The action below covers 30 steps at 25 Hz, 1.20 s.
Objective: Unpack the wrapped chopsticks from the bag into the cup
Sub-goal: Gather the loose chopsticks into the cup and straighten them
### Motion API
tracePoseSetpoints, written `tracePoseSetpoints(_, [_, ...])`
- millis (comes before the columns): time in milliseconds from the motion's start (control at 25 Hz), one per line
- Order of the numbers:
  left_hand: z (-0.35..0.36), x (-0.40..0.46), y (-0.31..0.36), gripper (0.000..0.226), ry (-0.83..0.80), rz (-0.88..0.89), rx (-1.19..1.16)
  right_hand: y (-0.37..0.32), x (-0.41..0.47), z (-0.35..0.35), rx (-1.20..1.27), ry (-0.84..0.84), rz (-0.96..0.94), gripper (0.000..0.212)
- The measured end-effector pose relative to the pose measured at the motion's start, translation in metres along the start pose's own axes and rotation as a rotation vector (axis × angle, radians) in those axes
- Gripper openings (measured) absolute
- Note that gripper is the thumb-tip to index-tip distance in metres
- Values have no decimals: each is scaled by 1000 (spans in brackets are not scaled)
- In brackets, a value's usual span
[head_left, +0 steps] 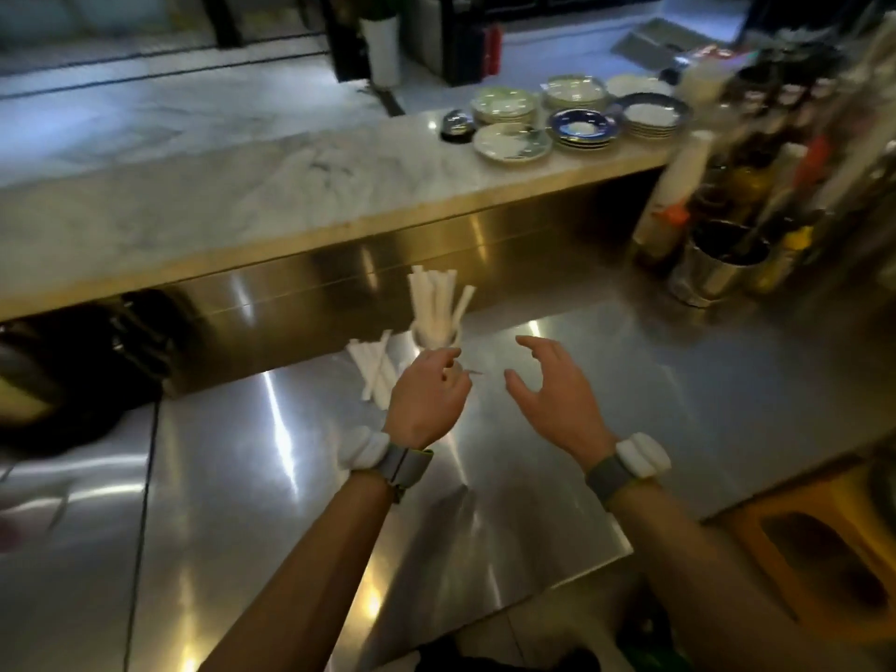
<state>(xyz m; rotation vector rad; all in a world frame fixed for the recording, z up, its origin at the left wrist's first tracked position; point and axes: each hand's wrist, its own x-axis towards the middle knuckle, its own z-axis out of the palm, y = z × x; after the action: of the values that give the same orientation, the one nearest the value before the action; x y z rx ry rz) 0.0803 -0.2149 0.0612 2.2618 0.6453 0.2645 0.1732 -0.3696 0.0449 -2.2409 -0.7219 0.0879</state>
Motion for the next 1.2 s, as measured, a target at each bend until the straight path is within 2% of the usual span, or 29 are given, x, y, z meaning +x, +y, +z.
tracePoseSetpoints(280, [-48,9,-60,41,110,-155,45,-37,41,71,11,-196,-45,53])
tracePoseSetpoints(760, [-36,46,-94,36,120,-409,82,-51,76,138,-37,-418,-67,49])
tracePoseSetpoints(1000, [-32,81,-117,36,66,-452,106,-57,102,163,9,-437,-42,46])
tracePoseSetpoints(1200, [-10,110,-116,34,-3,-485,58,-32,114,150,-126,-268,4,28])
